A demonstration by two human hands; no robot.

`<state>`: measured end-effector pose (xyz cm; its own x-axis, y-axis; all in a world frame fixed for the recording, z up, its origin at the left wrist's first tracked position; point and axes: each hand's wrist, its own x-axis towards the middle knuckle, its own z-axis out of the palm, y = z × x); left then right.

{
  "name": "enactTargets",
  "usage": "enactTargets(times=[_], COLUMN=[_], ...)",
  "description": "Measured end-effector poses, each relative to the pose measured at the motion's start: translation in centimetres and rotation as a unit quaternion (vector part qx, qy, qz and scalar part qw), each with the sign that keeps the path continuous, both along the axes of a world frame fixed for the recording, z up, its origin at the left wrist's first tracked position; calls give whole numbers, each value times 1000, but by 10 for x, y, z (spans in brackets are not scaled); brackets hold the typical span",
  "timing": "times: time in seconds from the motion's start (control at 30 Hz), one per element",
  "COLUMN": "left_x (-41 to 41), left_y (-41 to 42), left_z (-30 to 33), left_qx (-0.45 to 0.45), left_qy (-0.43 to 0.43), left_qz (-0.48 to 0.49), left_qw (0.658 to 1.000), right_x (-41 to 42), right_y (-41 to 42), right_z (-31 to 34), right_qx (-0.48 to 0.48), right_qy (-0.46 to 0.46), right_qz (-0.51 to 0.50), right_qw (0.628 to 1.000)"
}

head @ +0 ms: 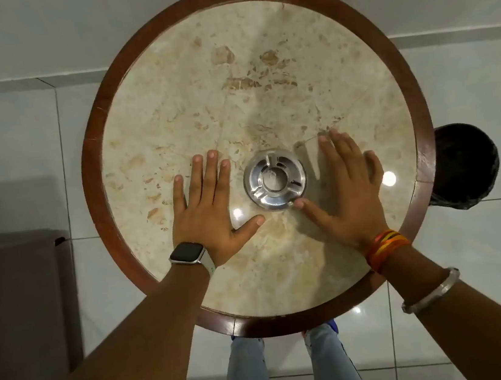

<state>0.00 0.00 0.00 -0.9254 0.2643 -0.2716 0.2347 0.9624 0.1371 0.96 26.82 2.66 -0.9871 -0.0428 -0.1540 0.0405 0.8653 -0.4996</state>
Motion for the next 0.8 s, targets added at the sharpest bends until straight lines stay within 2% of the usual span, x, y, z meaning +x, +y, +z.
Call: enactTargets(times=[0.13,0.27,0.5,0.8], left_x=[1,0,1,1], left_y=[1,1,1,0], left_z=[0,3,-1,-1], left_qx=[-5,3,-3,-3], left_qy=[1,2,0,5], left_qz=[-1,-2,0,4], left_qw=[1000,1000,1000,1000], right_x=[-14,-30,-42,-41], right_y=[-18,-42,-41,-43], right_z=[14,16,21,19], right_qx=[-62,-6,50,55], right_qy=[10,-30,-82,-56], right_qz=[59,130,173,177], right_qw=[996,991,980,981])
